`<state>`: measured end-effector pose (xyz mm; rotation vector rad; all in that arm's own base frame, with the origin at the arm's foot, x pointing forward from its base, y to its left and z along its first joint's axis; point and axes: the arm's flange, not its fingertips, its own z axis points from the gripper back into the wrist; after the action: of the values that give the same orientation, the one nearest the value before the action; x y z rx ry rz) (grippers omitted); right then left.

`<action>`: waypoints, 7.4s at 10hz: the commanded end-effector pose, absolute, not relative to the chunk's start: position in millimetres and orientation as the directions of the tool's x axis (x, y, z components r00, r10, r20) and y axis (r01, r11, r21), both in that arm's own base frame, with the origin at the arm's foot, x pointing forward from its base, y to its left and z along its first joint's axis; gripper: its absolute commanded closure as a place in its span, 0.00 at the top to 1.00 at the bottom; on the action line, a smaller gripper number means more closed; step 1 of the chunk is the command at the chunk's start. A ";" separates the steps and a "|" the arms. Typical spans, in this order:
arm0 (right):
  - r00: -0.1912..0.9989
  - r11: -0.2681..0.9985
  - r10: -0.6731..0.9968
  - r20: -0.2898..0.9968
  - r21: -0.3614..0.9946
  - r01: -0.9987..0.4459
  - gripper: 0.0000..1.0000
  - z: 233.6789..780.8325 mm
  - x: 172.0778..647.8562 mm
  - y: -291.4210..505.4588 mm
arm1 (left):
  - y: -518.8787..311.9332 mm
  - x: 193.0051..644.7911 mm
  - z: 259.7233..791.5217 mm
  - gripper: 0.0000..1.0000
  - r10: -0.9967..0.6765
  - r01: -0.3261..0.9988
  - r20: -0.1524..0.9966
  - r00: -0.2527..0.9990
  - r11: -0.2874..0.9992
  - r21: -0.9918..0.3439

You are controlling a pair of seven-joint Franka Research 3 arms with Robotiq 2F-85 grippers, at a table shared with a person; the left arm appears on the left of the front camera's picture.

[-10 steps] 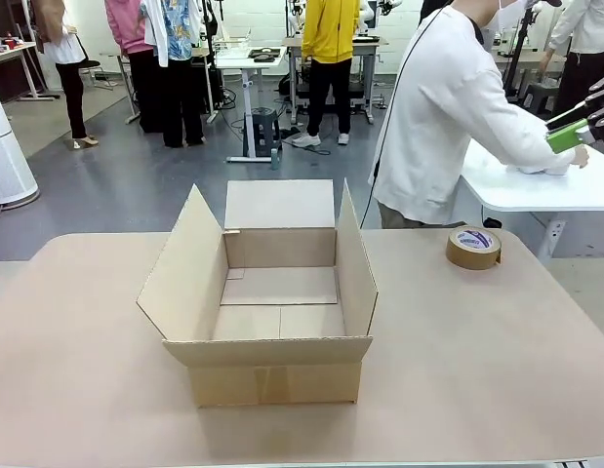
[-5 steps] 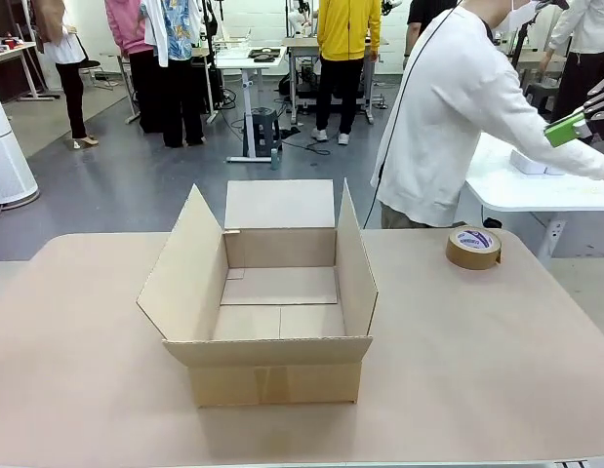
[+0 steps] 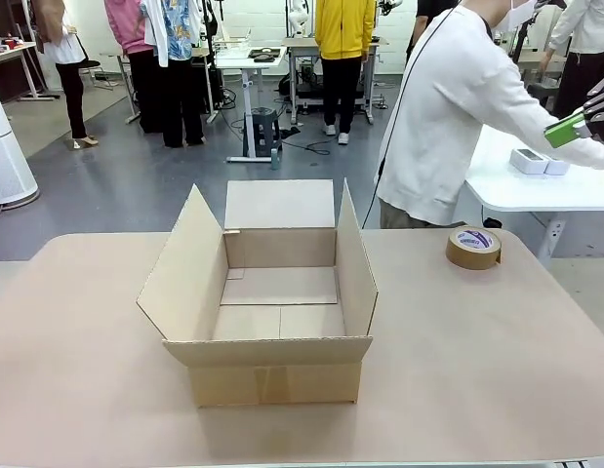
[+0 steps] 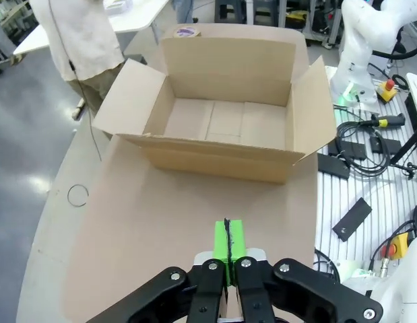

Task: Wrap the clocks to prevent damage.
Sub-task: Open the side flaps of the Package Box, then once the human has placed the objects inside and stepped back, release both hands from the side flaps of the Package Box.

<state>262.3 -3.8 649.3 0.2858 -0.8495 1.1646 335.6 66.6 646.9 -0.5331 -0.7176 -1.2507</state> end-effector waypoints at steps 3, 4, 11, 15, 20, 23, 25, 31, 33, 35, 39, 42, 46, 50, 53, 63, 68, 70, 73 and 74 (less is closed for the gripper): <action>0.599 0.764 0.506 0.620 0.000 -0.645 0.00 675.4 286.3 113.1 | -43.0 353.5 683.2 0.00 -0.570 0.792 0.657 0.493 0.606 -0.068; 0.660 0.793 0.468 0.587 0.049 -0.607 0.00 680.2 304.4 160.7 | -89.5 368.6 692.6 0.00 -0.554 0.743 0.621 0.554 0.665 -0.070; 0.965 0.989 0.025 0.263 0.136 -0.063 0.00 597.2 389.9 283.9 | -248.2 423.8 587.7 0.00 -0.308 0.303 0.221 0.925 0.951 0.054; 0.956 0.983 0.060 0.286 0.148 -0.106 0.00 586.4 394.8 281.5 | -246.7 423.1 569.1 0.00 -0.318 0.310 0.259 0.912 0.948 0.072; 0.989 0.990 -0.092 0.114 0.116 0.078 0.01 532.4 419.1 294.0 | -275.8 445.5 523.8 0.00 -0.115 0.111 0.061 0.991 0.992 0.064; 0.992 0.992 -0.101 0.081 0.086 0.094 0.01 516.2 425.5 288.3 | -267.2 451.6 511.1 0.00 -0.044 0.041 0.035 0.998 0.995 0.095; 0.988 0.992 -0.125 0.086 0.037 0.122 0.01 508.8 428.8 281.5 | -263.7 453.2 508.5 0.00 -0.018 0.014 0.032 0.999 0.992 0.128; 0.968 0.979 -0.202 0.148 -0.009 0.206 0.01 415.7 451.1 244.2 | -236.3 476.8 421.6 0.00 0.031 -0.034 0.043 0.999 0.995 0.093; 0.967 0.977 -0.214 0.142 0.040 0.210 0.01 399.0 452.8 234.8 | -227.8 478.8 388.2 0.00 0.061 -0.063 0.035 0.998 0.996 0.069; 0.963 0.972 -0.232 0.138 0.058 0.226 0.01 392.6 451.2 226.1 | -222.1 476.8 381.1 0.00 0.072 -0.075 0.045 0.996 0.995 0.064; 0.967 0.970 -0.240 0.082 0.048 0.237 0.01 387.9 451.9 226.4 | -228.3 472.6 390.4 0.00 0.065 -0.067 0.055 0.996 0.997 0.029; 0.966 0.967 -0.254 0.051 0.044 0.252 0.01 378.7 459.1 225.2 | -227.4 472.7 395.1 0.00 0.065 -0.066 0.051 0.997 0.998 0.022; 0.964 0.967 -0.256 0.070 0.027 0.255 0.01 377.6 457.8 222.5 | -227.0 477.5 397.7 0.00 0.049 -0.050 0.047 0.998 0.998 0.035; 0.964 0.967 -0.256 0.070 0.027 0.255 0.01 377.6 457.8 222.5 | -227.0 477.5 397.7 0.00 0.049 -0.050 0.047 0.998 0.998 0.035; 0.964 0.967 -0.256 0.070 0.027 0.255 0.01 377.6 457.8 222.5 | -227.0 477.5 397.7 0.00 0.049 -0.050 0.047 0.998 0.998 0.035; 0.964 0.967 -0.256 0.070 0.027 0.255 0.01 377.6 457.8 222.5 | -227.0 477.5 397.7 0.00 0.049 -0.050 0.047 0.998 0.998 0.035; 0.964 0.967 -0.256 0.070 0.027 0.255 0.01 377.6 457.8 222.5 | -227.0 477.5 397.7 0.00 0.049 -0.050 0.047 0.998 0.998 0.035; 0.964 0.967 -0.256 0.070 0.027 0.255 0.01 377.6 457.8 222.5 | -227.0 477.5 397.7 0.00 0.049 -0.050 0.047 0.998 0.998 0.035; 0.964 0.967 -0.256 0.070 0.027 0.255 0.01 377.6 457.8 222.5 | -227.0 477.5 397.7 0.00 0.049 -0.050 0.047 0.998 0.998 0.035; 0.964 0.967 -0.256 0.070 0.027 0.255 0.01 377.6 457.8 222.5 | -227.0 477.5 397.7 0.00 0.049 -0.050 0.047 0.998 0.998 0.035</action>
<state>458.6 221.1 377.9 0.0159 -0.0712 -0.2527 477.3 -226.9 398.9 0.0264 -0.0431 0.0565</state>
